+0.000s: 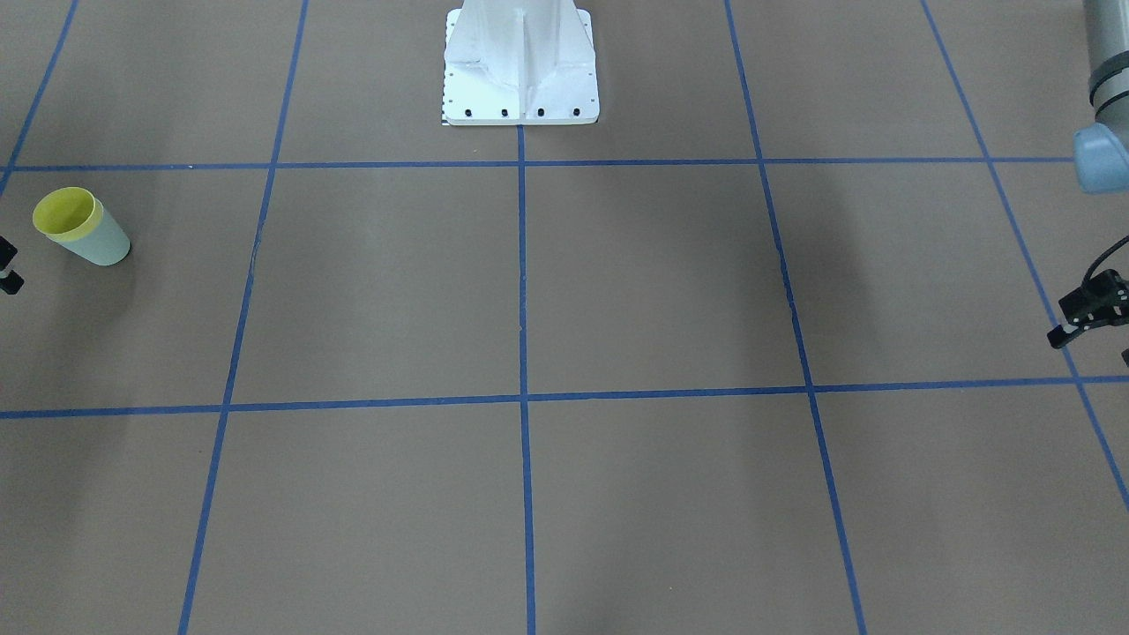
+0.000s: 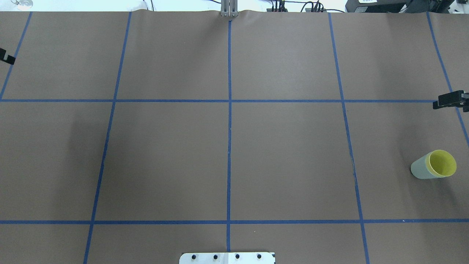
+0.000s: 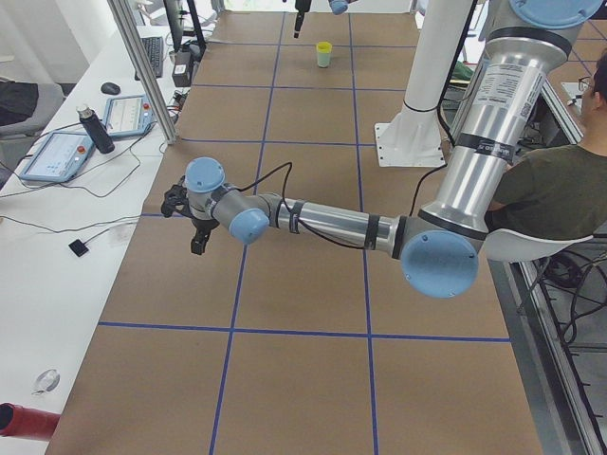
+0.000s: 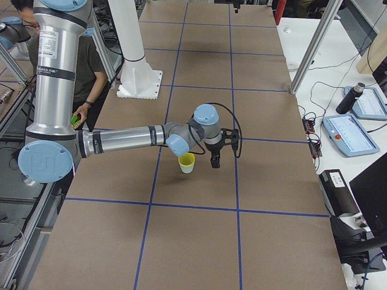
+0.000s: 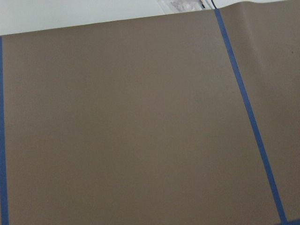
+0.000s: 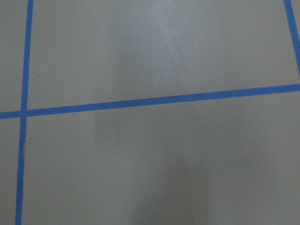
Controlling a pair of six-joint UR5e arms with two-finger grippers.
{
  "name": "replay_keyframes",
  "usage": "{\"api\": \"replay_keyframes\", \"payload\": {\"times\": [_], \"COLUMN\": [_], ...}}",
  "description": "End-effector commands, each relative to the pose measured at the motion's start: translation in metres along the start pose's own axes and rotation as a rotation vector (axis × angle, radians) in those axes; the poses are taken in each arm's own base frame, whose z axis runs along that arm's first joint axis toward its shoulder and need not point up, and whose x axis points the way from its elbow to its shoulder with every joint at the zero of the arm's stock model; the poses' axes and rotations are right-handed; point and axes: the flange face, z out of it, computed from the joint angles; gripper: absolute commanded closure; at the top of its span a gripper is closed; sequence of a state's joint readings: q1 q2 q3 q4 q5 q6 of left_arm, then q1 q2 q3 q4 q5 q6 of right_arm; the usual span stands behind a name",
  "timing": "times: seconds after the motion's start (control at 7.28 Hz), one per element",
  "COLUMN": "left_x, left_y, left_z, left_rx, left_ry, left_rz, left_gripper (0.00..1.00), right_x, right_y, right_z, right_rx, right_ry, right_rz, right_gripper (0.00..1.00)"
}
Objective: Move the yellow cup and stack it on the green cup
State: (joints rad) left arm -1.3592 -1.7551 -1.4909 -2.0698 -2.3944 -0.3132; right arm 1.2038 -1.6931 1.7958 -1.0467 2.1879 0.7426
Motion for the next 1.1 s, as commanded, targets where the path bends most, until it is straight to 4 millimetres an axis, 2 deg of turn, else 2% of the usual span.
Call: {"api": "replay_keyframes", "payload": {"times": [0.0,0.14,0.27,0.55,0.69,0.82,0.96], "left_x": [-0.027,-0.059,-0.087,-0.096,-0.104,-0.109,-0.127], "left_y": [0.028,0.036,0.032,0.028,0.035,0.045,0.074], "left_z": [-0.009,-0.019,-0.048,-0.08,-0.076,-0.079,-0.078], "left_rx": [-0.074,-0.161,-0.211,-0.241,-0.259,-0.26,-0.27], "left_ry": [-0.022,-0.064,-0.116,-0.126,-0.12,-0.116,-0.119], "left_rz": [0.009,0.008,0.026,-0.063,-0.091,-0.107,-0.144], "left_gripper": [0.0,0.0,0.0,0.0,0.0,0.0,0.0], "right_x": [0.034,0.055,0.077,0.098,0.106,0.109,0.113], "right_y": [-0.018,-0.021,-0.023,-0.02,-0.016,-0.015,-0.014], "right_z": [-0.015,-0.024,-0.038,-0.043,-0.04,-0.038,-0.035], "right_rx": [-0.014,-0.04,-0.075,-0.135,-0.154,-0.159,-0.166], "right_ry": [0.056,0.087,0.081,0.098,0.102,0.104,0.106], "right_rz": [-0.068,-0.099,-0.102,-0.135,-0.144,-0.146,-0.14], "right_gripper": [0.0,0.0,0.0,0.0,0.0,0.0,0.0]}}
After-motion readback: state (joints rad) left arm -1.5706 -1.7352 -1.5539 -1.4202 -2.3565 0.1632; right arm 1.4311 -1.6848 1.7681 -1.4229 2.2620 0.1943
